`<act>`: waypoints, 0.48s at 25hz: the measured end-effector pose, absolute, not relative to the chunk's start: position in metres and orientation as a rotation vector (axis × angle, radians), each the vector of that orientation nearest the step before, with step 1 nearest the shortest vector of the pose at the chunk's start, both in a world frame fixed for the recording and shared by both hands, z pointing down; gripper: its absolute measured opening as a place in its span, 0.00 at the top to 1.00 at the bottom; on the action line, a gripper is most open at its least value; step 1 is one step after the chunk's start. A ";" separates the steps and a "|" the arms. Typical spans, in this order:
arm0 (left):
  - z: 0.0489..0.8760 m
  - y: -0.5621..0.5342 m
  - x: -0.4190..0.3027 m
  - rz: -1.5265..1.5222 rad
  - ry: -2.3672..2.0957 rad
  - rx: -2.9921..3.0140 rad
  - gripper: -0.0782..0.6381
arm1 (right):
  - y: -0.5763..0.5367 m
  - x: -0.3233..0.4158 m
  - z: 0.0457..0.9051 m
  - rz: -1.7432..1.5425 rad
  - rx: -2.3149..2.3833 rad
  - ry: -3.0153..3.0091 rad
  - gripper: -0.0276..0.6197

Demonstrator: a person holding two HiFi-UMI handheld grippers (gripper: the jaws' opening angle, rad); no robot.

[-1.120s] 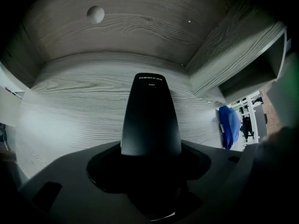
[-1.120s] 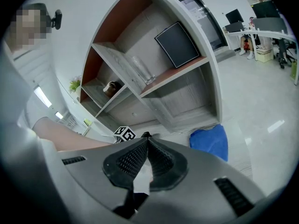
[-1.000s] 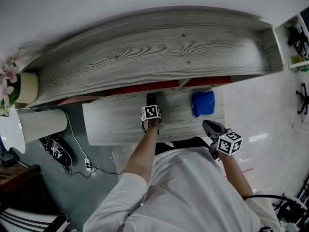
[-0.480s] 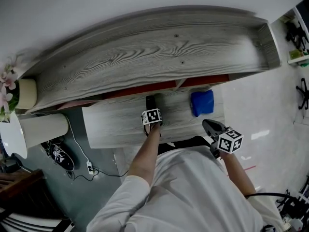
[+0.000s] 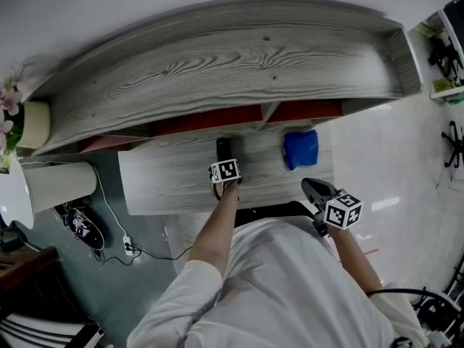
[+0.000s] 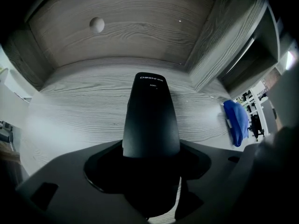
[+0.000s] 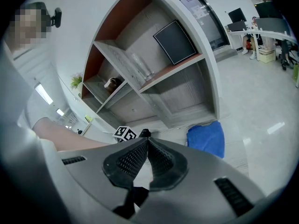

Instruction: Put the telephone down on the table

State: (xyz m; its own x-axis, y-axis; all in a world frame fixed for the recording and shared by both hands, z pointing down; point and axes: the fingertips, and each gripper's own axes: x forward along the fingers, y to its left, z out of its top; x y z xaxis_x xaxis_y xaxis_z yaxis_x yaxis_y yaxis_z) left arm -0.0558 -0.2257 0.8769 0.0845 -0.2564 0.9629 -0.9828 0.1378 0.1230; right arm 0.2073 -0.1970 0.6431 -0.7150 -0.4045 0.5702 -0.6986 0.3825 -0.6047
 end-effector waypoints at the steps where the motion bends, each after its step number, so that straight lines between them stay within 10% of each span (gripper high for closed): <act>1: 0.877 -0.225 -0.054 0.877 -1.372 1.321 0.48 | -0.197 0.208 0.642 1.251 0.964 -2.322 0.93; 12: 0.844 -0.212 -0.067 0.841 -1.471 1.406 0.42 | -0.185 0.210 0.641 1.226 0.923 -2.361 0.93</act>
